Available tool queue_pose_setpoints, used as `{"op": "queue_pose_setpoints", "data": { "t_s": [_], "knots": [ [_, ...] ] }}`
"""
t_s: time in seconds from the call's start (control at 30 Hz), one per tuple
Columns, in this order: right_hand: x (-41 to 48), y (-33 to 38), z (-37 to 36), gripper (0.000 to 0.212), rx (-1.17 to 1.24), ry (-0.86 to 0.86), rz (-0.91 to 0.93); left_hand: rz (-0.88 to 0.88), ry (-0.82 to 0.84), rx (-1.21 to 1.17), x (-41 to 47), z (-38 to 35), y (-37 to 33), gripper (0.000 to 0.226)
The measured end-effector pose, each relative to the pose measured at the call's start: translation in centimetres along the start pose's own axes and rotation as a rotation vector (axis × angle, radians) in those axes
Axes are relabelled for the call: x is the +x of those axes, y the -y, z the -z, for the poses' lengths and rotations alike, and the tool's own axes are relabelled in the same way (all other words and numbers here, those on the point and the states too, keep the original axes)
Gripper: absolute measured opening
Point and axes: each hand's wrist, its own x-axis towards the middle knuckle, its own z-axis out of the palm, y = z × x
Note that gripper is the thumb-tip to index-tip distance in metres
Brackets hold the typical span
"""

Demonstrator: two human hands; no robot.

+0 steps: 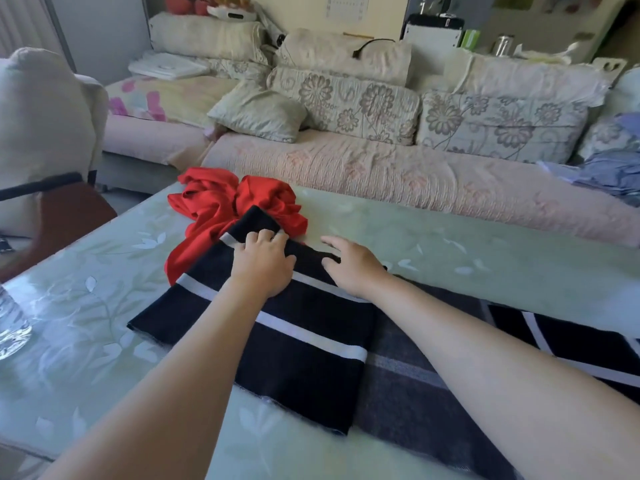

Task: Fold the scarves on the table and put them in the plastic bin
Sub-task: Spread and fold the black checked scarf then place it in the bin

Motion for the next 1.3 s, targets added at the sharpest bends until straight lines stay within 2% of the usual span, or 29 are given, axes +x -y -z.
{"op": "queue_pose_setpoints", "data": {
  "t_s": [0.17,0.23,0.33,0.4,0.5,0.6,0.67,0.77,0.87,1.07,1.2,1.3],
  "knots": [
    [-5.1,-5.0,4.4,0.046,-0.018,-0.106,-0.101,-0.219,0.014,-0.159,-0.9,-0.1,-8.4,0.048],
    [-6.9,-7.2,5.7,0.048,-0.176,-0.130,-0.182,-0.332,0.061,-0.203,-1.6,-0.6,-11.7,0.047],
    [-9.4,-10.7,7.0,0.064,-0.474,-0.022,-0.461,-0.403,0.233,-0.186,-3.1,-2.2,-15.2,0.055],
    [-10.9,-12.9,7.5,0.072,-0.433,0.071,-0.560,-0.375,0.338,-0.073,-4.2,-4.0,-16.4,0.065],
    [-12.8,-14.7,8.4,0.070,-0.306,0.126,-0.438,-0.285,0.350,-0.009,-4.5,-5.4,-17.7,0.070],
    [-14.7,-15.4,10.6,0.057,-0.010,-0.029,-0.306,-0.280,0.278,-0.037,-4.5,-4.8,-20.2,0.061],
    [-16.2,-16.6,12.6,0.049,0.069,-0.122,-0.270,-0.328,0.202,-0.093,-4.9,-4.3,-22.7,0.050],
    [-18.8,-19.6,15.5,0.039,-0.062,-0.199,-0.283,-0.375,0.203,-0.218,-5.8,-4.0,-26.6,0.040],
    [-21.2,-22.7,17.5,0.037,-0.171,-0.254,-0.338,-0.385,0.181,-0.199,-7.0,-4.3,-30.0,0.028],
    [-22.3,-24.5,18.0,0.038,-0.234,-0.183,-0.282,-0.234,0.178,-0.116,-7.1,-5.3,-33.3,0.047],
    [-21.3,-24.6,17.4,0.040,-0.275,-0.174,-0.221,-0.102,0.192,-0.383,-6.6,-6.1,-34.7,0.022],
    [-20.2,-24.4,17.2,0.041,-0.290,-0.216,-0.196,-0.094,0.197,-0.537,-6.4,-6.1,-35.2,0.012]
  ]
}}
